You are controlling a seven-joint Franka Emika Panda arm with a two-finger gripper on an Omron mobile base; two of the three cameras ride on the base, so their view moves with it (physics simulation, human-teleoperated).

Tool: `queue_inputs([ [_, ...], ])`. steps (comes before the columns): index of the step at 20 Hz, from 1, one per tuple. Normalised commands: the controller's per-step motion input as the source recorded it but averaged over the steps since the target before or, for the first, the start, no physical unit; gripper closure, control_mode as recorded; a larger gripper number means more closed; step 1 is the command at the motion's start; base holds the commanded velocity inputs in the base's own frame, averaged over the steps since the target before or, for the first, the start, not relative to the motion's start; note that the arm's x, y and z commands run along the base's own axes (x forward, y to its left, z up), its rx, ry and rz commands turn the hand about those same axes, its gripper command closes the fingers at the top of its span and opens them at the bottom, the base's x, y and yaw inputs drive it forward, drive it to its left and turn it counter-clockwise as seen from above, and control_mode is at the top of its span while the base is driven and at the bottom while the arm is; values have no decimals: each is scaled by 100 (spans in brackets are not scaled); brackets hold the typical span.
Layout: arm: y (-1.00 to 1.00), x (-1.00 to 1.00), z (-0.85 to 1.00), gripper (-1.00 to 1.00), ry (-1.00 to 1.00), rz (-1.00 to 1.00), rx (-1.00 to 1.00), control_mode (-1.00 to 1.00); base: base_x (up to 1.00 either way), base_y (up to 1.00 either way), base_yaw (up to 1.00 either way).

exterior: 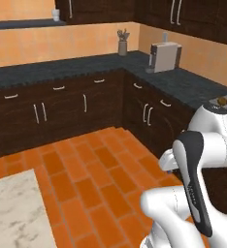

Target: Take the meat container that has the shrimp and place it on the second highest rack of the freezer. Then take the vegetable container that has the bell pepper and avocado and place it on the highest rack of the freezer.

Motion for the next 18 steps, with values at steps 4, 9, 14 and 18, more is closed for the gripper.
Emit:
queue_inputs([
  [4,0,0,0,-100,0,0,0,100,100,-62,-2],
  [9,0,0,0,-100,0,0,0,100,100,-26,-21],
  [14,0,0,0,-100,0,0,0,100,99,18,-39],
  [18,0,0,0,-100,0,0,0,100,83,56,-61],
])
